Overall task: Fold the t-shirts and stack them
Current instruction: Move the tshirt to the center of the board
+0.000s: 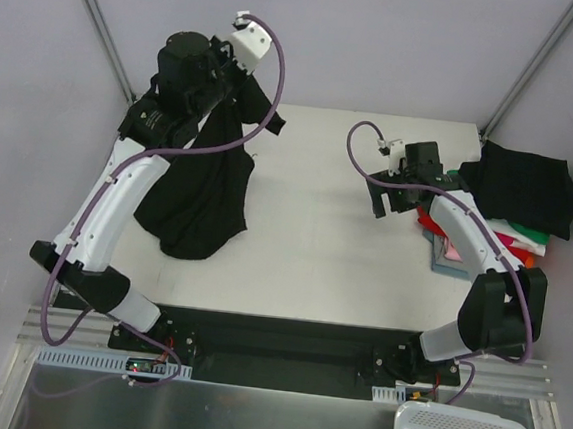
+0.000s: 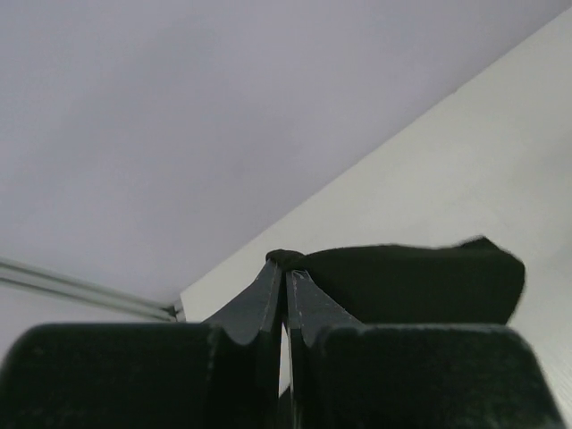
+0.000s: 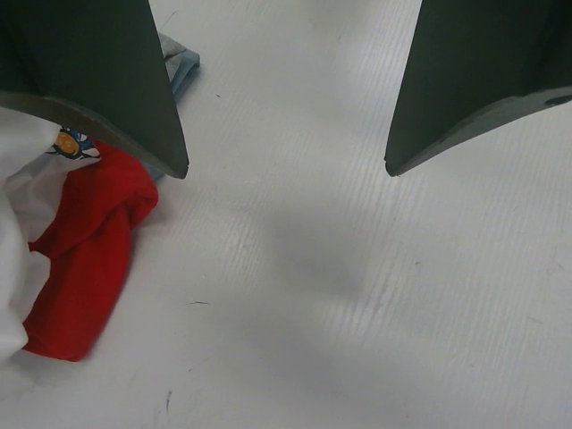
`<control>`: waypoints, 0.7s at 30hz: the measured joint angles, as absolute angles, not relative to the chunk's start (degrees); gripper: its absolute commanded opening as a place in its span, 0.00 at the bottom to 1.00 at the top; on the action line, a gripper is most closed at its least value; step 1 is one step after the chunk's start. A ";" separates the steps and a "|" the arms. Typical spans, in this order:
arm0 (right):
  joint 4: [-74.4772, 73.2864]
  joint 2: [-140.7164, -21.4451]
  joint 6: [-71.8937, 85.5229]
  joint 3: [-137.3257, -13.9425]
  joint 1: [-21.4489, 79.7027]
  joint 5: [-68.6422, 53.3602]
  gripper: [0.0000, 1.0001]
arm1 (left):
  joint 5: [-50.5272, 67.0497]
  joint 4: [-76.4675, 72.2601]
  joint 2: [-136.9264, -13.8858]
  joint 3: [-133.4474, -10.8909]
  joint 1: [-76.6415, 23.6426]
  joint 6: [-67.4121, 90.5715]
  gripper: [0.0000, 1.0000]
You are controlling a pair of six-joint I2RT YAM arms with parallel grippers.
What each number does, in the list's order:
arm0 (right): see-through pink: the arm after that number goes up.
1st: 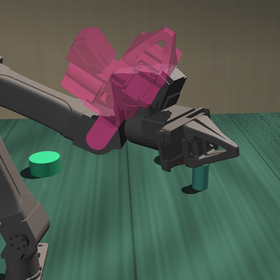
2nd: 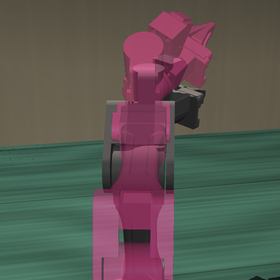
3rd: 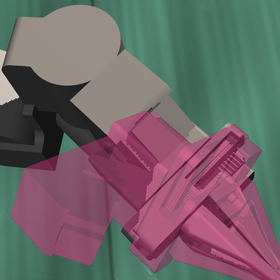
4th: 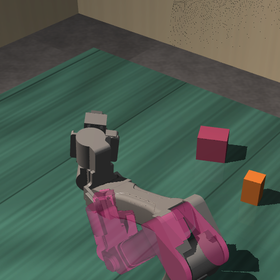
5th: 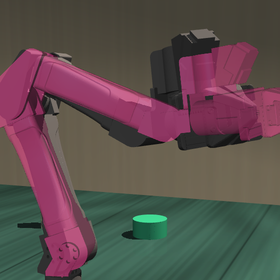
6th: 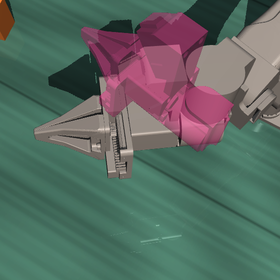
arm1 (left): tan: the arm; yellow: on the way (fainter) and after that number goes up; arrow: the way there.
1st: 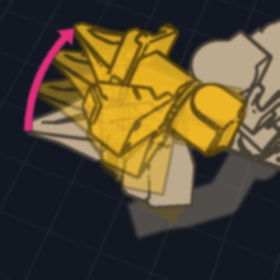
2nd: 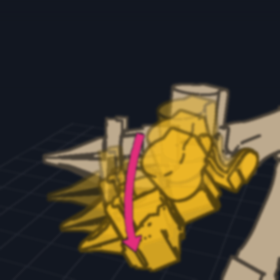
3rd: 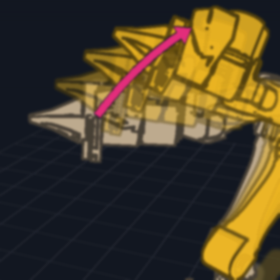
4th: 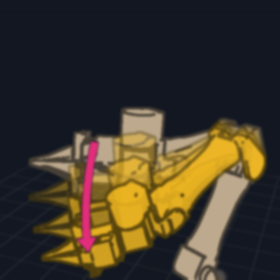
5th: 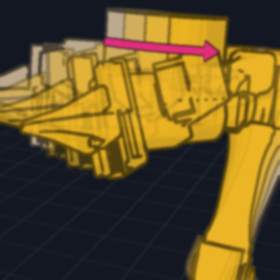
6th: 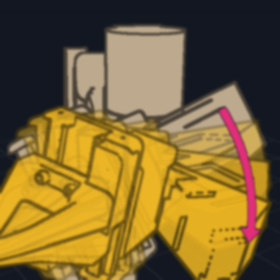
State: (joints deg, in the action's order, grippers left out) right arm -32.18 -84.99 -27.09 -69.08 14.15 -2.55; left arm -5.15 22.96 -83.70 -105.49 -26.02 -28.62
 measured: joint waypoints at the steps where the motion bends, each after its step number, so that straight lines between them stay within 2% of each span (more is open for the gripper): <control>1: -31.94 -85.19 -27.20 -69.08 14.15 -1.52 0.96 | -6.22 23.31 -85.34 -108.66 -26.79 -29.65 0.00; 10: -31.51 -87.18 -27.24 -69.49 14.15 4.16 0.97 | -9.58 24.14 -94.41 -133.14 -29.58 -32.40 0.00; 14: -31.55 -87.72 -27.24 -71.72 14.15 5.19 0.97 | -7.09 23.51 -94.39 -137.82 -30.50 -30.94 0.00; 21: -31.77 -87.94 -27.27 -73.41 14.13 6.83 0.97 | -6.63 21.89 -95.59 -139.04 -32.71 -29.47 0.00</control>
